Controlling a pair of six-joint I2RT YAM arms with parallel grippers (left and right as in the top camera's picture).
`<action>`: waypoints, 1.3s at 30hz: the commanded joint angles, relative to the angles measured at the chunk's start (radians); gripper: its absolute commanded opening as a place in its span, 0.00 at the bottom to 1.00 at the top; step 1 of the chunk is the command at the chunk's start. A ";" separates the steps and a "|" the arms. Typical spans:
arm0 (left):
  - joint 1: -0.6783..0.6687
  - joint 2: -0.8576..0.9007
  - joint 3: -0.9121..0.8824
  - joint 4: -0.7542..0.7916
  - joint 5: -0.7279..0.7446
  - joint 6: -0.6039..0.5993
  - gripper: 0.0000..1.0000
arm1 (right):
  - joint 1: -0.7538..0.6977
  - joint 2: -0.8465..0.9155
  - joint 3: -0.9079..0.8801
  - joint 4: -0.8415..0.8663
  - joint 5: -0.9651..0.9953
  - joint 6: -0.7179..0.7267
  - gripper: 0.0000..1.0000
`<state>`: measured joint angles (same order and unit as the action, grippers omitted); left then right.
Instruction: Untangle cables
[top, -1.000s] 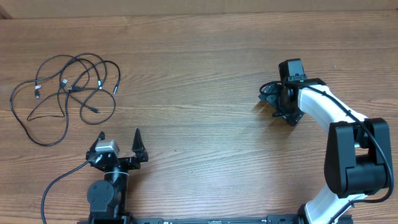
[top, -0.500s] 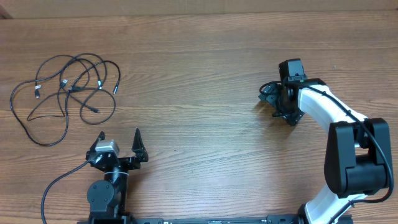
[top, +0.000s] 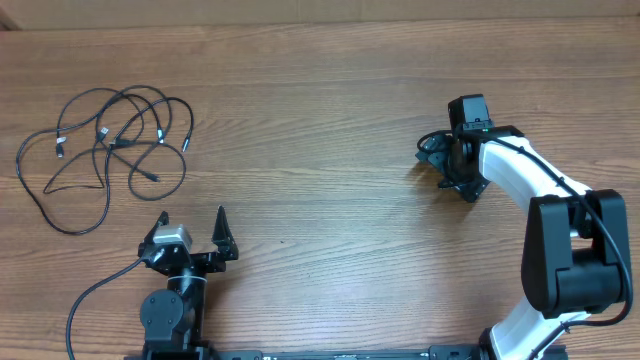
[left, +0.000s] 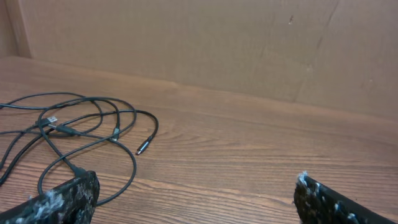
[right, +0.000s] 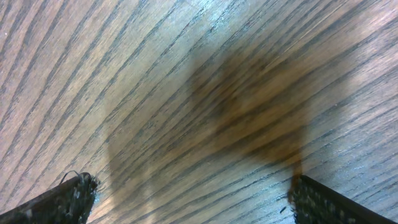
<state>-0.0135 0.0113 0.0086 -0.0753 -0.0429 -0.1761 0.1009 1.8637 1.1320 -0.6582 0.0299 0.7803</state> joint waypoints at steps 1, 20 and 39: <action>-0.007 -0.004 -0.004 0.002 -0.016 0.023 0.99 | 0.006 0.027 -0.020 -0.002 -0.002 -0.003 1.00; -0.007 -0.004 -0.004 0.002 -0.016 0.023 0.99 | 0.006 0.027 -0.020 -0.002 -0.002 -0.003 1.00; -0.007 -0.004 -0.004 0.002 -0.016 0.023 0.99 | 0.006 -0.011 -0.020 -0.002 -0.002 -0.003 1.00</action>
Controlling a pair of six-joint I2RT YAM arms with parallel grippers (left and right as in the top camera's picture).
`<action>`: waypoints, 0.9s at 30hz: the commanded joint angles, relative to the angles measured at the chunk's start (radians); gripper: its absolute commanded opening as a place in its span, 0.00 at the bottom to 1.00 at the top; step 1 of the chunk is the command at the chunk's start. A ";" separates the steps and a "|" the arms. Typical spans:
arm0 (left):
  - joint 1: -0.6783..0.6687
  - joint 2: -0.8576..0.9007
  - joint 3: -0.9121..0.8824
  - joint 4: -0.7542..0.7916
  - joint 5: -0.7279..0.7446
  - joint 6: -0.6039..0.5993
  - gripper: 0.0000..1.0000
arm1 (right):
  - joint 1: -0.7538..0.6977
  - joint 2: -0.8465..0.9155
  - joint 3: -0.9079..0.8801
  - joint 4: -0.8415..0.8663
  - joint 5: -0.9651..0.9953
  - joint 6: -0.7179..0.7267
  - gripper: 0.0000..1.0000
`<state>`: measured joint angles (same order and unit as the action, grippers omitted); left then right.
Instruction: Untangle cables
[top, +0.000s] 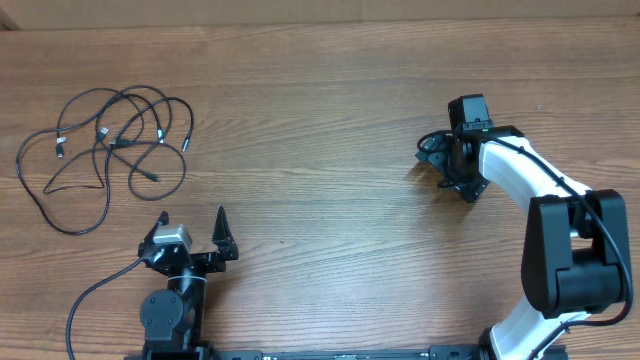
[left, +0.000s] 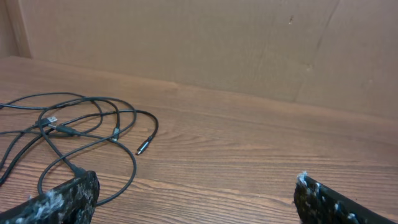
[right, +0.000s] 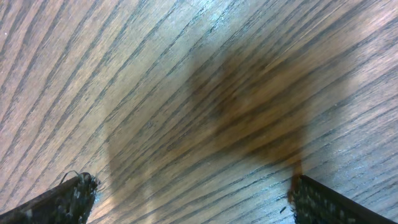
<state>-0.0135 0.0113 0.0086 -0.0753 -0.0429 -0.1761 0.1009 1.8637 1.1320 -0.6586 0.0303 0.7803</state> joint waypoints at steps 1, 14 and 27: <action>-0.007 -0.004 -0.004 0.002 -0.016 0.023 1.00 | 0.006 -0.021 -0.020 -0.002 -0.002 -0.003 1.00; -0.007 -0.004 -0.004 0.002 -0.016 0.023 0.99 | 0.006 -0.240 -0.020 -0.002 -0.002 -0.003 1.00; -0.007 -0.004 -0.004 0.002 -0.016 0.023 0.99 | 0.006 -0.503 -0.020 -0.002 -0.002 -0.003 1.00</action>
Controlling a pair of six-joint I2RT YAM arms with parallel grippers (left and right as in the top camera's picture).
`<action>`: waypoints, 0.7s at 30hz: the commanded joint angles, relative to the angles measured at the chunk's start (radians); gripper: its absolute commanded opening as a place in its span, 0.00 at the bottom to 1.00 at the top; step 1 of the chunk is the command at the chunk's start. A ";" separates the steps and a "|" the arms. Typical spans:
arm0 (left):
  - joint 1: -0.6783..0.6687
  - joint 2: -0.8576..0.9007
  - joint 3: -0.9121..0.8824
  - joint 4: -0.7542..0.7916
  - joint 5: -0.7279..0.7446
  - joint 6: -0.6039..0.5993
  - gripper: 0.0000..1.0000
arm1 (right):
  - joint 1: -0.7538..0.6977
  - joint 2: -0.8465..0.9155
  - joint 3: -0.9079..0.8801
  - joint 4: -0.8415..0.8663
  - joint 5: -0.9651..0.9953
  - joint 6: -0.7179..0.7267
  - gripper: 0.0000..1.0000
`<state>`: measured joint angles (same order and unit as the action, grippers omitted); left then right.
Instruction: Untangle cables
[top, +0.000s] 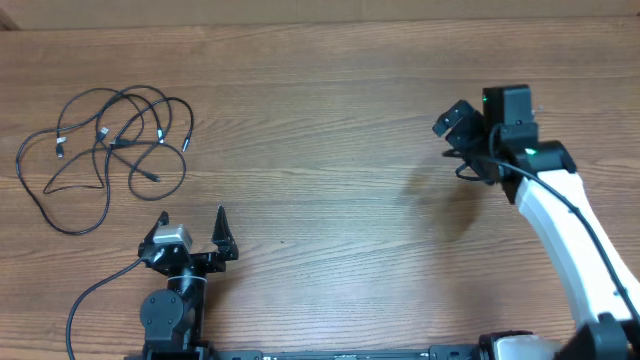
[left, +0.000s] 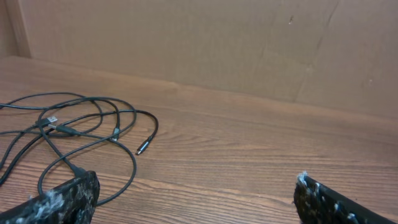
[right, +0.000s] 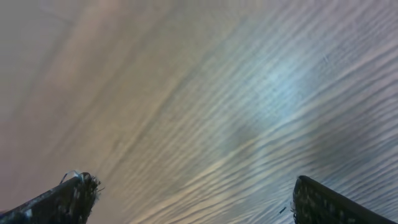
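A loose tangle of thin black cables lies at the far left of the wooden table; the left wrist view shows the cables crossing each other, one plug end pointing right. My left gripper rests near the front edge, below the tangle, open and empty, its fingertips wide apart. My right gripper hangs above the table's right side, far from the cables, open with nothing between its fingers; that view is blurred.
The wooden table stretches between the two arms. A cardboard wall stands along the table's far edge. The left arm's own cable trails off the front edge at the left.
My right gripper has moved right and toward the far side, higher above the table, and its view has blurred. The left gripper and the cables have not moved.
At both earlier moments my right gripper sat open low over the table right of centre, the left one open at the front, the cables tangled at far left. Now the right gripper is further right and higher; nothing else has changed.
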<state>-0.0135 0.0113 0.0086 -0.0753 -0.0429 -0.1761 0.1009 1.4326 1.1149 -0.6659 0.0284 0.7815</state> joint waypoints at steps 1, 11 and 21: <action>-0.007 -0.004 -0.004 0.002 -0.016 0.023 1.00 | 0.006 -0.093 -0.003 0.005 0.000 -0.004 1.00; -0.007 -0.004 -0.004 0.002 -0.016 0.023 0.99 | 0.006 -0.373 -0.003 0.005 0.000 -0.004 1.00; -0.007 -0.004 -0.004 0.002 -0.016 0.023 1.00 | 0.006 -0.573 -0.003 0.004 0.000 -0.004 1.00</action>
<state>-0.0135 0.0113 0.0086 -0.0753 -0.0429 -0.1761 0.1009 0.9012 1.1149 -0.6666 0.0261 0.7811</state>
